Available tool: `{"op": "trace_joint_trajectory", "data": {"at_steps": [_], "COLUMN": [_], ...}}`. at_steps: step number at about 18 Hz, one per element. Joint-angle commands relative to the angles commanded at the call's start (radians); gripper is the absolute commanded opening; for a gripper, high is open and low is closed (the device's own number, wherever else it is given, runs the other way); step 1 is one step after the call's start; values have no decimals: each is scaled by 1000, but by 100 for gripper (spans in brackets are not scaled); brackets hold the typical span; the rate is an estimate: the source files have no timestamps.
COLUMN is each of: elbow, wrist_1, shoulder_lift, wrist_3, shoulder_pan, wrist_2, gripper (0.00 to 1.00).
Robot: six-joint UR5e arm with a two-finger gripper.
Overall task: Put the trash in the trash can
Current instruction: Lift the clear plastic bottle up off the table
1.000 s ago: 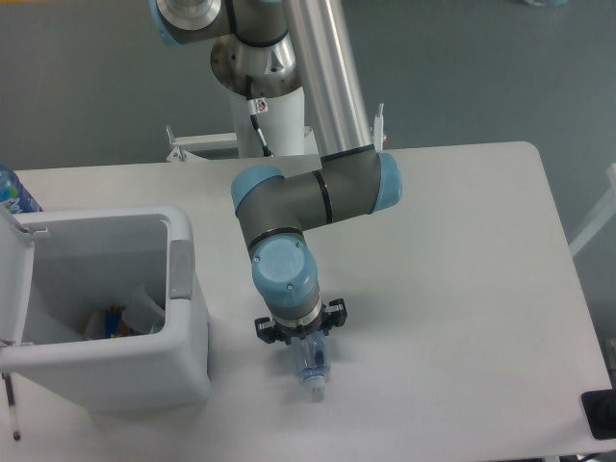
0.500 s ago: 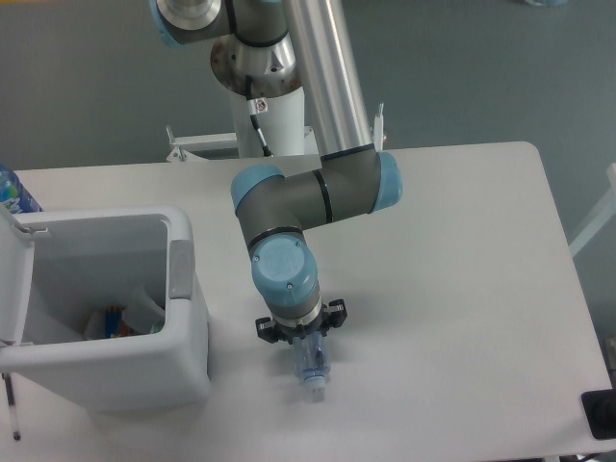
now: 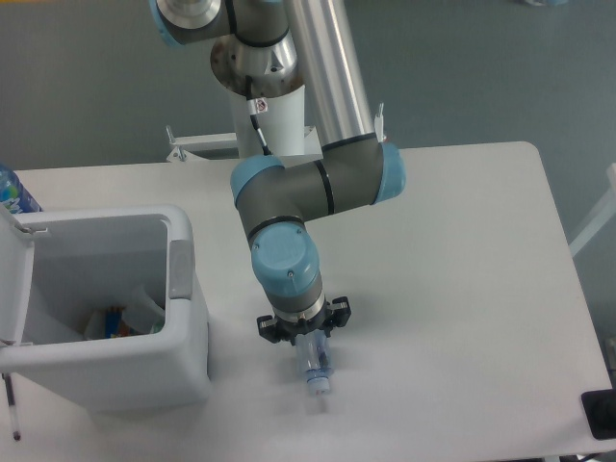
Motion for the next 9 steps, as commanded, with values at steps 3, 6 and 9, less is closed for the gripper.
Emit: {"op": "trace_joint_trajectory", "data": {"at_steps": [3, 6, 9], "elbow": [89, 181, 207], "wrist_1": [-2, 35, 152], "shoulder_lift": [66, 86, 117], "wrist_3": [-14, -113, -178], "shoulder_pan": [15, 28, 28], "wrist_2": [-32, -78, -80], "gripper": [60, 59, 55]}}
